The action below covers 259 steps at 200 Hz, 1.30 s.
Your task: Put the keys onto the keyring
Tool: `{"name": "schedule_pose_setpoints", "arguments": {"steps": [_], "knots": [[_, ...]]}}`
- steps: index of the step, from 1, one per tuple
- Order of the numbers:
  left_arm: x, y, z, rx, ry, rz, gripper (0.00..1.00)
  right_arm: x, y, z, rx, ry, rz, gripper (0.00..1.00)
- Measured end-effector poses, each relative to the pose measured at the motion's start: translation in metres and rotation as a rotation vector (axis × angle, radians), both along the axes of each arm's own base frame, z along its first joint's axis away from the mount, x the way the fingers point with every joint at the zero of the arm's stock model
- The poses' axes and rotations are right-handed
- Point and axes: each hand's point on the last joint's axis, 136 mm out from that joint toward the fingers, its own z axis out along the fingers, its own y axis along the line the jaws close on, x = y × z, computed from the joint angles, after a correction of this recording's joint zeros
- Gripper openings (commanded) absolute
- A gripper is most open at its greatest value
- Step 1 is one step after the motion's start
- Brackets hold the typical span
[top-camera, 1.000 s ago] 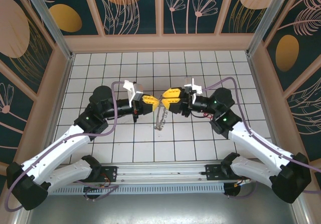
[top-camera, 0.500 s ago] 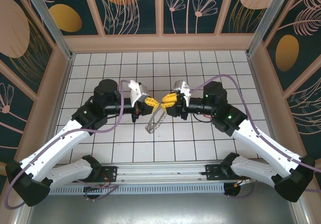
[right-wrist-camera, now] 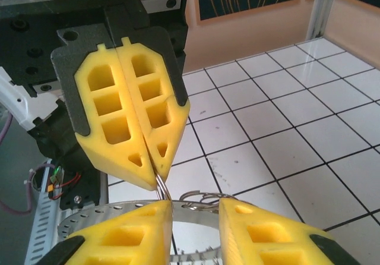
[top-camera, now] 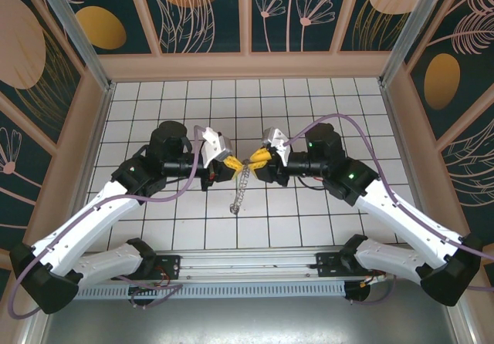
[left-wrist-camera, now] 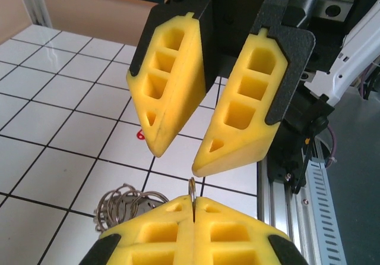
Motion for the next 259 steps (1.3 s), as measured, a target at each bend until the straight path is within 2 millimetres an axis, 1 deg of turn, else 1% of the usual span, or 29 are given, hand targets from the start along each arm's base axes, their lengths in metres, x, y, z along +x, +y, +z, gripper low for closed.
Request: {"name": "schedule_pose_setpoints", "arguments": {"steps": [61,90,185,194,227,241,259], "knots": [[0.002,-0.001,0.002,0.022,-0.005,-0.010,0.00,-0.010,0.002,-0.002,-0.001,0.013,0.060,0.30],[0.002,-0.002,-0.001,0.034,0.002,-0.014,0.00,-0.012,0.004,-0.006,-0.008,0.030,0.077,0.30],[-0.003,-0.002,-0.006,0.050,0.026,-0.044,0.00,-0.013,0.010,-0.016,-0.026,0.059,0.107,0.25],[-0.003,-0.003,-0.006,0.051,0.030,-0.050,0.00,-0.013,0.010,-0.016,-0.026,0.060,0.110,0.23],[-0.002,-0.004,-0.007,0.060,0.038,-0.052,0.00,-0.014,0.012,-0.016,-0.023,0.052,0.124,0.10],[-0.003,-0.003,-0.007,0.064,0.040,-0.053,0.00,-0.014,0.012,-0.016,-0.022,0.044,0.131,0.00],[-0.003,-0.003,-0.007,0.066,0.042,-0.054,0.00,-0.015,0.012,-0.016,-0.022,0.047,0.136,0.00]]}}
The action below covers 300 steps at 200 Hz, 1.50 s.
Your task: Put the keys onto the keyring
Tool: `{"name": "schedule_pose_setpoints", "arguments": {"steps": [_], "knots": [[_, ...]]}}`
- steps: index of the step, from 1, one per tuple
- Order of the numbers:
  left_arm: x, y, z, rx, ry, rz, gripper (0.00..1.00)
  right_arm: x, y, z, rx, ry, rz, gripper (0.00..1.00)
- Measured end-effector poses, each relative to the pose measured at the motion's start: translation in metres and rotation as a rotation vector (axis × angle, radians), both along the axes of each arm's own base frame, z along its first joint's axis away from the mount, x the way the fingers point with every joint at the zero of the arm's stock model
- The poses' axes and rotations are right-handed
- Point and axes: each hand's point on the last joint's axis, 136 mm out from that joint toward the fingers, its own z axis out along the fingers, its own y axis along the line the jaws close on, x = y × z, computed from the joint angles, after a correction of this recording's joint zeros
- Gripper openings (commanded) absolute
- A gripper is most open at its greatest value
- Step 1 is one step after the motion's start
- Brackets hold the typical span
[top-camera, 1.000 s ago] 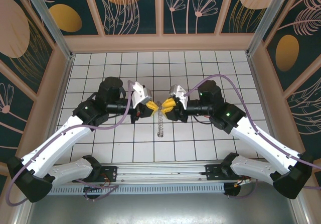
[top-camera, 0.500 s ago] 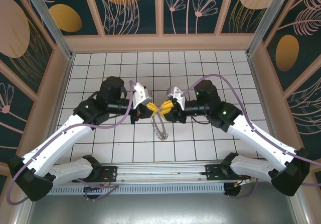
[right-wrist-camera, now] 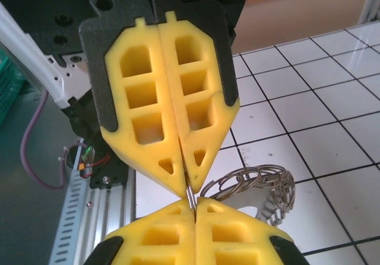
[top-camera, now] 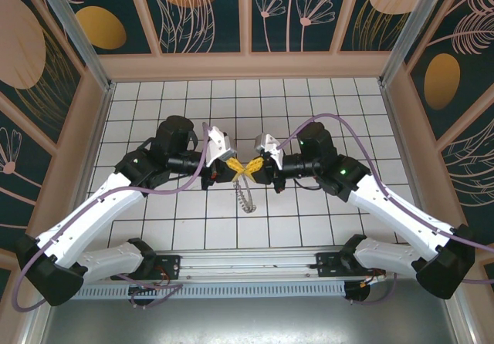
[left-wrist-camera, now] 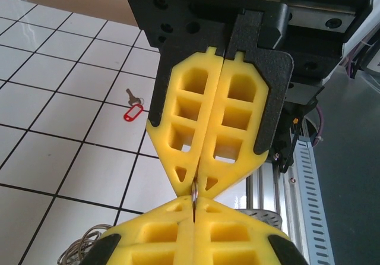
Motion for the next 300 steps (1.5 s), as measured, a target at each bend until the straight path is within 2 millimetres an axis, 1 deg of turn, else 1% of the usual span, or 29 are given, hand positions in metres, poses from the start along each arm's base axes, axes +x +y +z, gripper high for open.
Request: {"name": "schedule_pose_setpoints", "arguments": {"steps": [13,22,32,40,49,65,85,100,119,140,161,177,198,218,239,267,300], "knots": [[0.000,0.000,0.000,0.000,0.001,0.001,0.00,0.000,0.000,0.000,0.001,0.000,-0.001,0.00],[0.000,0.000,0.000,-0.002,-0.001,0.001,0.09,0.000,0.000,0.001,0.003,-0.002,-0.001,0.00],[0.001,0.000,0.001,-0.015,-0.011,0.006,0.22,0.000,-0.001,0.003,0.013,-0.007,-0.003,0.00],[0.000,0.001,0.000,-0.026,-0.015,0.015,0.29,0.000,-0.002,0.005,0.024,-0.010,-0.006,0.00],[-0.001,0.003,-0.002,-0.036,-0.016,0.027,0.32,-0.002,-0.005,0.008,0.046,-0.014,-0.007,0.00],[-0.003,0.006,-0.006,-0.055,-0.012,0.046,0.35,-0.002,-0.011,0.016,0.095,-0.016,-0.019,0.00],[-0.006,0.009,-0.010,-0.087,0.002,0.069,0.36,-0.003,-0.017,0.027,0.168,-0.024,-0.027,0.00],[-0.006,0.010,-0.008,-0.118,0.004,0.082,0.37,-0.005,-0.018,0.032,0.224,-0.020,-0.025,0.00],[-0.006,0.010,0.003,-0.172,-0.011,0.091,0.37,-0.008,-0.017,0.033,0.285,-0.002,-0.016,0.00],[-0.008,0.010,0.023,-0.247,-0.042,0.090,0.37,-0.009,-0.017,0.033,0.346,0.024,-0.007,0.00],[-0.010,0.009,0.038,-0.307,-0.066,0.077,0.37,-0.010,-0.019,0.040,0.407,0.029,-0.004,0.00],[-0.010,0.008,0.043,-0.333,-0.073,0.075,0.37,-0.013,-0.020,0.050,0.455,0.021,0.008,0.00],[-0.010,0.007,0.042,-0.345,-0.065,0.072,0.37,-0.016,-0.022,0.065,0.510,-0.002,0.023,0.00],[-0.011,0.006,0.045,-0.362,-0.064,0.065,0.37,-0.019,-0.024,0.073,0.545,-0.017,0.040,0.00],[-0.014,0.006,0.051,-0.385,-0.067,0.048,0.37,-0.021,-0.025,0.074,0.565,-0.017,0.049,0.00],[-0.017,0.005,0.060,-0.416,-0.071,0.024,0.37,-0.020,-0.024,0.070,0.572,-0.001,0.054,0.00],[-0.018,0.002,0.063,-0.433,-0.062,0.002,0.37,-0.020,-0.023,0.071,0.585,-0.007,0.061,0.00]]}}
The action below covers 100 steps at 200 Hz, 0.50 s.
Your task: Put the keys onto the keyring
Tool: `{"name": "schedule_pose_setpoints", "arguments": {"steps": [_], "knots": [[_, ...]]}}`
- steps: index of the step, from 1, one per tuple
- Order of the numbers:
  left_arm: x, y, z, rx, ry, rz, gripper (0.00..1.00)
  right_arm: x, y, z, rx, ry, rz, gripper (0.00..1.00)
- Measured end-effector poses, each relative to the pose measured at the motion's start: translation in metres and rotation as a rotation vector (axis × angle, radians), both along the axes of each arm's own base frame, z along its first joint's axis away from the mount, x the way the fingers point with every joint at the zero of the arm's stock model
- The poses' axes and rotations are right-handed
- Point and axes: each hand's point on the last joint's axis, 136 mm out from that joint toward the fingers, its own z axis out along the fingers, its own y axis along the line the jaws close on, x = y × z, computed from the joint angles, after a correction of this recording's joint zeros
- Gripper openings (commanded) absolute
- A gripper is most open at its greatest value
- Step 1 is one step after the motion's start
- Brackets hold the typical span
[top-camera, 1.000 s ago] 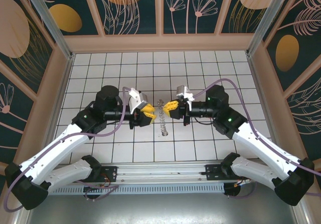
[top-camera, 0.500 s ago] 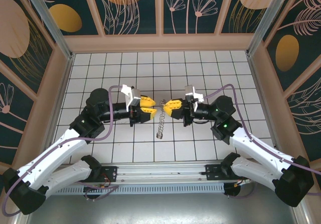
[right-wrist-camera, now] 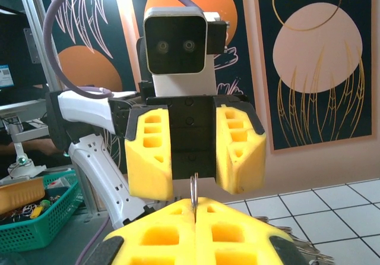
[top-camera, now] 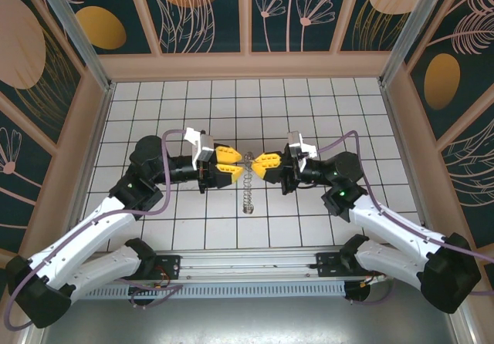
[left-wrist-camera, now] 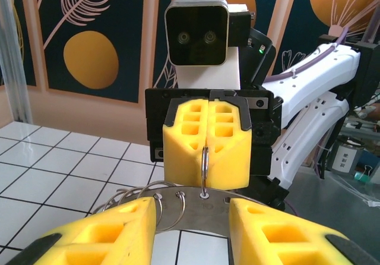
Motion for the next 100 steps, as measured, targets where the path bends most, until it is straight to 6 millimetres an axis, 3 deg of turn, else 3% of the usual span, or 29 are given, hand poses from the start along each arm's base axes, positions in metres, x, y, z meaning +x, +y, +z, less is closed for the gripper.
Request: {"name": "schedule_pose_setpoints", "arguments": {"steps": [100], "knots": [[0.003,-0.012,-0.003,-0.008,0.023,-0.041,0.37,0.001,0.001,0.001,0.019,-0.006,0.005,0.00]]}}
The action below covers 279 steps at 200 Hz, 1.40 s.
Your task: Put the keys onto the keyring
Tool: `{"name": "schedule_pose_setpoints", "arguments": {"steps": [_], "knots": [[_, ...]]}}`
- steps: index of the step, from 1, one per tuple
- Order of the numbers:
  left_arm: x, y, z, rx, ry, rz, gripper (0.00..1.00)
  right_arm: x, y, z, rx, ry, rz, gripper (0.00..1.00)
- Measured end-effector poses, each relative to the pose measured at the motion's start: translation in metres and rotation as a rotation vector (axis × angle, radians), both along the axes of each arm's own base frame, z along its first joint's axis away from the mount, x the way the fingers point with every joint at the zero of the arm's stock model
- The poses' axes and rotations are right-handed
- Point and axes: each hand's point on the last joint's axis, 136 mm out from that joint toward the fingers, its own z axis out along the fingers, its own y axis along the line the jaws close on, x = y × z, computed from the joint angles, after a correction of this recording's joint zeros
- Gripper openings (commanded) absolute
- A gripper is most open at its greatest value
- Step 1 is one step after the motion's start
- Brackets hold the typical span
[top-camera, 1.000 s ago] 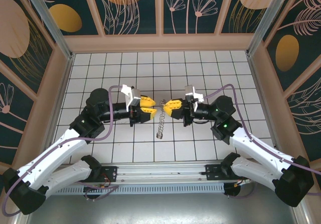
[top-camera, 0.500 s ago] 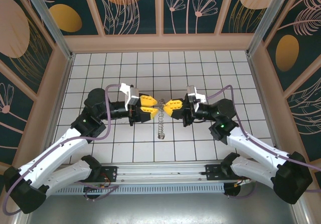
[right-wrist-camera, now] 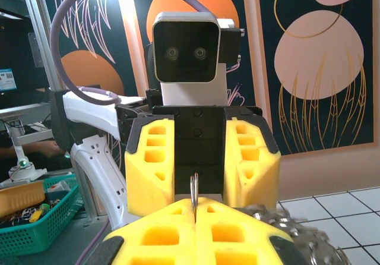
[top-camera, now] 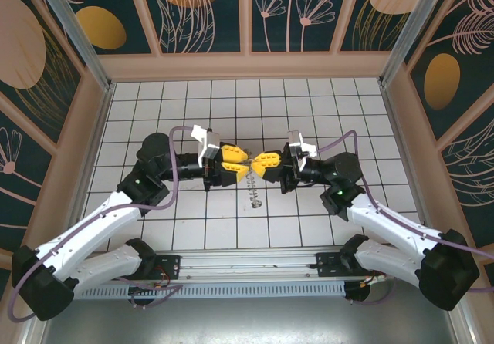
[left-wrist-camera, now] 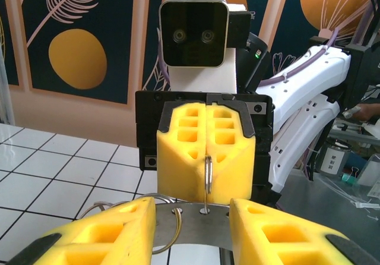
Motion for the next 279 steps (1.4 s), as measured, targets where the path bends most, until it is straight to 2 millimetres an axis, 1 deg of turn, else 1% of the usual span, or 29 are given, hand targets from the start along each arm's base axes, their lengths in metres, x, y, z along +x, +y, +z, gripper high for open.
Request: {"name": "schedule_pose_setpoints", "arguments": {"steps": [20,27,43,87,135,158,187,213,235,279], "knots": [[0.001,-0.002,-0.001,0.000,0.003,-0.005,0.37,0.000,0.000,-0.001,0.001,0.000,0.000,0.00],[0.001,-0.002,-0.001,0.000,0.004,-0.005,0.35,0.000,0.000,-0.001,0.002,-0.002,-0.001,0.00],[0.000,-0.003,0.000,-0.002,0.004,-0.010,0.27,0.000,-0.001,-0.001,0.003,-0.003,-0.003,0.00],[0.001,-0.003,0.000,-0.005,0.009,-0.010,0.00,0.002,-0.002,-0.001,0.008,-0.008,-0.009,0.00],[0.000,-0.004,0.000,-0.005,0.001,-0.012,0.00,0.003,-0.002,-0.002,0.009,-0.011,-0.015,0.00],[0.002,-0.004,-0.004,0.021,0.004,0.000,0.00,0.006,-0.001,-0.006,-0.012,0.001,-0.030,0.16],[0.007,-0.003,-0.010,0.082,-0.006,0.028,0.00,0.014,0.002,-0.014,-0.086,0.011,-0.072,0.22],[0.013,-0.003,-0.014,0.144,-0.026,0.057,0.00,0.021,0.002,-0.016,-0.175,0.001,-0.128,0.23],[0.017,-0.003,-0.021,0.202,-0.031,0.069,0.00,0.026,0.002,-0.018,-0.254,-0.019,-0.171,0.23],[0.020,0.000,-0.035,0.296,-0.028,0.079,0.00,0.032,0.001,-0.040,-0.421,-0.040,-0.238,0.23]]}}
